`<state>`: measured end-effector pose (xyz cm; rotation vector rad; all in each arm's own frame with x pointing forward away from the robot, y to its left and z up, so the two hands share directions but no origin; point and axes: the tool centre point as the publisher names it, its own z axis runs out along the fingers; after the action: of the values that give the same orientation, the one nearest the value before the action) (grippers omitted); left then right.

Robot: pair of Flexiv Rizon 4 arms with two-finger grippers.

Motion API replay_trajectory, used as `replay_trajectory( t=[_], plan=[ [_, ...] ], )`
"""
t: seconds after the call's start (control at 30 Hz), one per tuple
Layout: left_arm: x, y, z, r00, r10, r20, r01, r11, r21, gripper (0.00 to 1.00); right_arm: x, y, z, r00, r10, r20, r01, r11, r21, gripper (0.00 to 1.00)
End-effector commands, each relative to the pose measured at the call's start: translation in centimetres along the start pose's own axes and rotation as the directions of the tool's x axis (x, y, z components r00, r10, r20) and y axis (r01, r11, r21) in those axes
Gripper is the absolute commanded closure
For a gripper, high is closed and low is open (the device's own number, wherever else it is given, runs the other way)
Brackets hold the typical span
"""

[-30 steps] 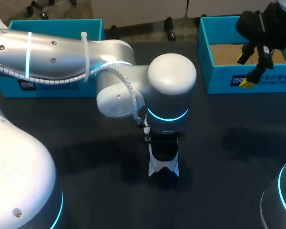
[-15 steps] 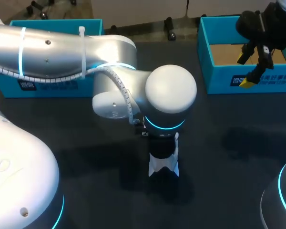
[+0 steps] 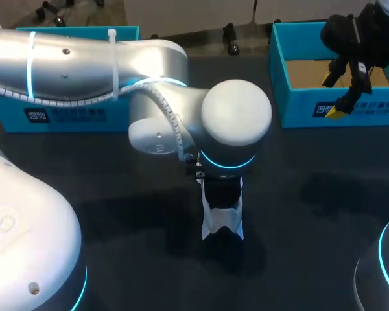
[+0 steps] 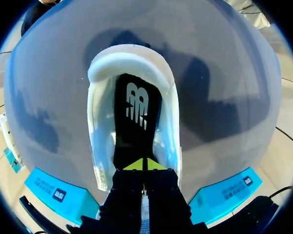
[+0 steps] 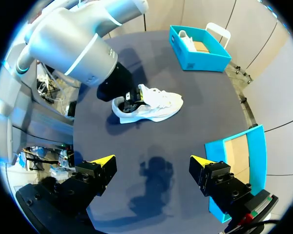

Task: Take the shoe out of the shoebox, open the shoe tongue, remove and reinsert the insole, then place the shoe into the shoebox

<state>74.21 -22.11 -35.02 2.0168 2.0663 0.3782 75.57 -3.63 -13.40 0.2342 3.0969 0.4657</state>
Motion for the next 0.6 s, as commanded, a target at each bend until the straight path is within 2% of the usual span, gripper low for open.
replay_trajectory(
  t=[0.03,0.1,0.13,0.17,0.6],
  plan=[
    [-0.2,0.0,0.0,1.000,-0.003,-0.001,0.003,1.000,0.001,0.47,-0.2,0.1,0.0,1.000,0.000,-0.003,0.000,1.000,0.003,0.00],
    [-0.3,-0.1,-0.2,1.000,-0.007,-0.001,0.007,1.000,-0.003,0.25,-0.2,0.1,0.0,1.000,0.000,-0.003,0.000,1.000,0.003,0.00],
    [-0.3,-0.1,-0.4,1.000,-0.012,0.001,0.012,1.000,-0.003,0.08,-0.2,0.1,0.0,1.000,0.000,-0.003,0.000,1.000,0.003,0.00],
    [-0.2,-0.1,-0.6,1.000,-0.014,0.002,0.014,1.000,-0.002,0.00,-0.2,0.1,0.0,1.000,0.000,-0.003,0.000,1.000,0.003,0.00],
    [0.2,-0.4,-1.7,0.999,-0.049,-0.015,0.049,0.999,0.013,0.00,-0.2,0.1,0.0,1.000,0.000,-0.003,0.000,1.000,0.003,0.00]
  ],
)
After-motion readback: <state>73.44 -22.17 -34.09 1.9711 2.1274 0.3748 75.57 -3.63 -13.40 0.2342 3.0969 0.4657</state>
